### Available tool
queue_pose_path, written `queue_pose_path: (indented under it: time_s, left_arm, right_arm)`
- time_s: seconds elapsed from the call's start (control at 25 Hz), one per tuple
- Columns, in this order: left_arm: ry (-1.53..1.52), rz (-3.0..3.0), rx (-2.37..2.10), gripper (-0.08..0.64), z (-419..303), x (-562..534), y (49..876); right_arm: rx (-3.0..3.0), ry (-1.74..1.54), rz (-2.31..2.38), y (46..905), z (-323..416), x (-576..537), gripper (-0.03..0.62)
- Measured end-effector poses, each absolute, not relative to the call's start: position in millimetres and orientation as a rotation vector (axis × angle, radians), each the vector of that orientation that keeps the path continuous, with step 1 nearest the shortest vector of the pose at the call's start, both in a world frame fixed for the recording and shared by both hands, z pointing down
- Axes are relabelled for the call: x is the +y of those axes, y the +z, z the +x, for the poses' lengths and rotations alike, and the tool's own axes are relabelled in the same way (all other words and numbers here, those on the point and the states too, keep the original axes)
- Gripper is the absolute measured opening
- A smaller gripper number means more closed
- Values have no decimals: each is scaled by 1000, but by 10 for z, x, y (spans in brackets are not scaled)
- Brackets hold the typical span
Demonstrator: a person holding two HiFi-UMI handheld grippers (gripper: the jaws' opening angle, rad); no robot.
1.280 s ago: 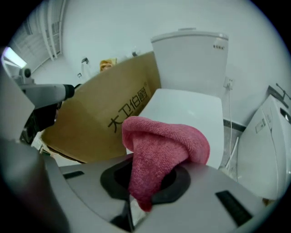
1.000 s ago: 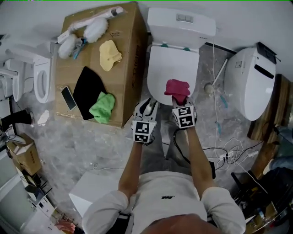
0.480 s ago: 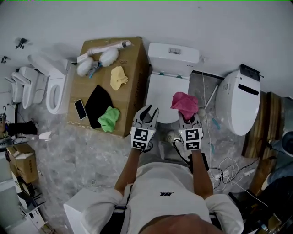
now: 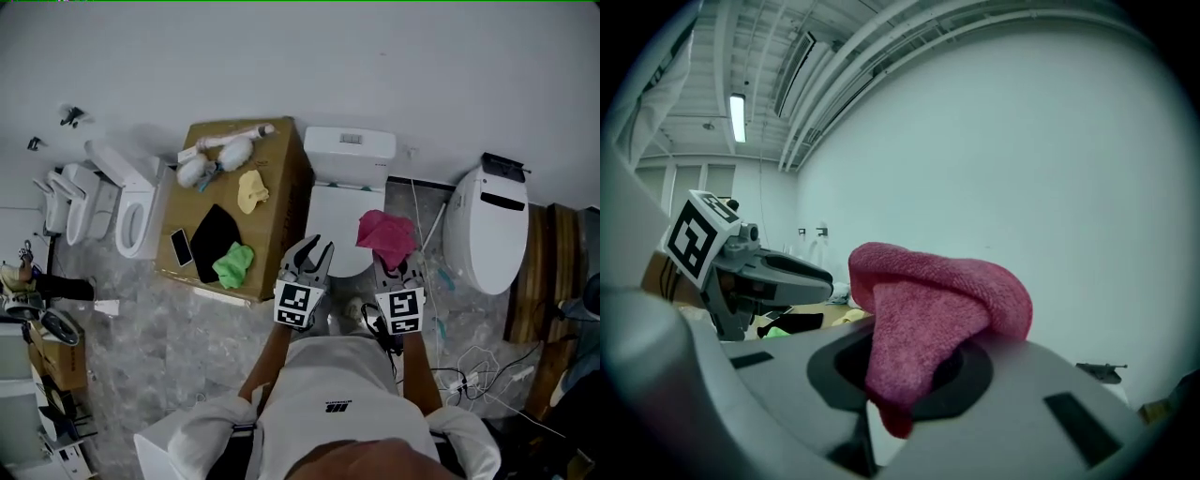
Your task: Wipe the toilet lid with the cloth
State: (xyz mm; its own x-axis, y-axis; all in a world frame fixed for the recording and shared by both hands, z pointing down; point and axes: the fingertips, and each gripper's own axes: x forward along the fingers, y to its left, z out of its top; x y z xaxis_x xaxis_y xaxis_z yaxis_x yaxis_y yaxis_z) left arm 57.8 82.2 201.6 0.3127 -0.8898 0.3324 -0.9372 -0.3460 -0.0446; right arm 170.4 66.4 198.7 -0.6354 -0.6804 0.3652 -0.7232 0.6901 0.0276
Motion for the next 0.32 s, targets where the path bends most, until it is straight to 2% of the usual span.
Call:
queue_pose_path:
  time_s: [0.32]
  left_arm:
    - [502, 2462, -1671, 114, 832, 854, 1804]
  right_arm:
    - [-2569, 148, 1141, 1767, 1853, 730, 64]
